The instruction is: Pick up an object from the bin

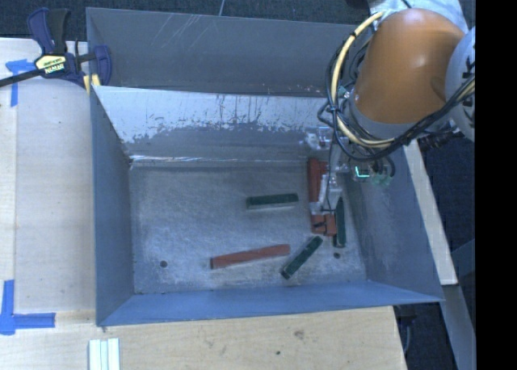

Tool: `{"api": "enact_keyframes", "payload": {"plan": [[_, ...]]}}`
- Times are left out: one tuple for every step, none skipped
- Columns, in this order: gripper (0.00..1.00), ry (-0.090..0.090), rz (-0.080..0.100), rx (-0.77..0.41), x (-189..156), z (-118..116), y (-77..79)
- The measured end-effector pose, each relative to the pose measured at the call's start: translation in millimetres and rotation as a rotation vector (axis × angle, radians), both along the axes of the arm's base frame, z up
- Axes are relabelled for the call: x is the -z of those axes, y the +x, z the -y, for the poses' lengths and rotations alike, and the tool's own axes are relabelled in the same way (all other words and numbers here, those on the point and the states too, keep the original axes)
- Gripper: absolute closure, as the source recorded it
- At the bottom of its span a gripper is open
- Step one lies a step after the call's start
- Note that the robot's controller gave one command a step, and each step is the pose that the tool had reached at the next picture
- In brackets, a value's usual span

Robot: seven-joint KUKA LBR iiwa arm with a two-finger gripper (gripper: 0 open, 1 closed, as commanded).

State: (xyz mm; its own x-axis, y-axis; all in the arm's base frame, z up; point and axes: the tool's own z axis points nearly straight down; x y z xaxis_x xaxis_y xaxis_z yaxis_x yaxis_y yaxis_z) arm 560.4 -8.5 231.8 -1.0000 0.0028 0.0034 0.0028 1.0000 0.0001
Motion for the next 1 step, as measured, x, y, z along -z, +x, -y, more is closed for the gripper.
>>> {"api": "enact_keyframes", "payload": {"plan": [[0.00, 0.000, 0.007, 0.000, -3.5, 0.0, 1.5]]}}
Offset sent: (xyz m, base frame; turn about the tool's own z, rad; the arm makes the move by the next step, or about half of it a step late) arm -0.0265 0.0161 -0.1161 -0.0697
